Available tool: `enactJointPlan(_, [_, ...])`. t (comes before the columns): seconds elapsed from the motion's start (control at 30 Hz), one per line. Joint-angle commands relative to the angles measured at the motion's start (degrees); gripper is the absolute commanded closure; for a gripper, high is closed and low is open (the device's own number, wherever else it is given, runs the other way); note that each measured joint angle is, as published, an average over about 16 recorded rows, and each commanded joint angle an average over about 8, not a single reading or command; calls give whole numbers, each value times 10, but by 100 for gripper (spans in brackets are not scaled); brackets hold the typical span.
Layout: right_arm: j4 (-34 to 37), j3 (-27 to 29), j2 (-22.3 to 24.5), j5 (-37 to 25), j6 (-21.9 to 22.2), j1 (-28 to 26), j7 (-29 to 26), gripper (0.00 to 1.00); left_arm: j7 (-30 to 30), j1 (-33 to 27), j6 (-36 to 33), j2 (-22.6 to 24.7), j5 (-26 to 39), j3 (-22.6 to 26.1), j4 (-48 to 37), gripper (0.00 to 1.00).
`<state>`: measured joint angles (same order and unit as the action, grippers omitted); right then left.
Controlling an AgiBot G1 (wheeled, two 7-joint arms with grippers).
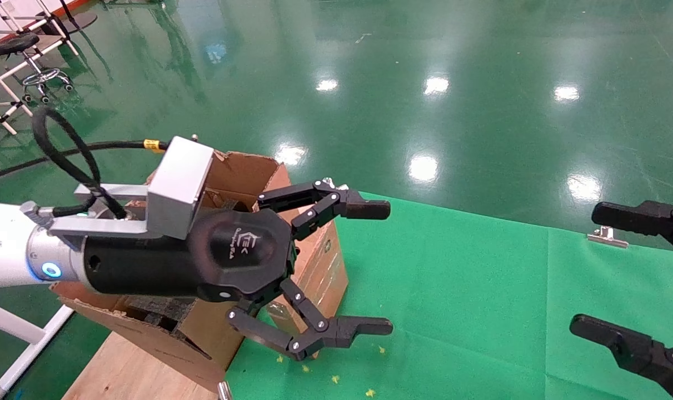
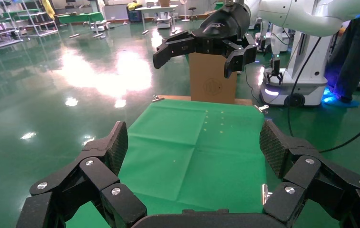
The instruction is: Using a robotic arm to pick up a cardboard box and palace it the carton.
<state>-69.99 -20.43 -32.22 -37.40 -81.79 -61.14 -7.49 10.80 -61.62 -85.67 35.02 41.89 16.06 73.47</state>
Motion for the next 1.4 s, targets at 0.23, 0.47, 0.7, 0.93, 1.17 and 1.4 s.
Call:
enactJointPlan(0.23, [0, 0, 0, 0, 0, 0, 0, 0, 0, 0, 0, 0, 0, 0, 0, 0])
enactJointPlan(0.47, [0, 0, 0, 0, 0, 0, 0, 46, 0, 0, 0, 0, 0, 0, 0, 0])
enactJointPlan(0.7, [0, 0, 0, 0, 0, 0, 0, 100, 0, 0, 0, 0, 0, 0, 0, 0])
enactJointPlan(0.93, [0, 0, 0, 0, 0, 0, 0, 100, 19, -17, -6, -8, 17, 9, -5, 0])
enactJointPlan(1.17, [0, 0, 0, 0, 0, 0, 0, 100, 109, -113, -31, -22, 113, 60, -16, 0])
enactJointPlan(1.4, [0, 0, 0, 0, 0, 0, 0, 100, 196, -213, -46, -9, 200, 124, -26, 0])
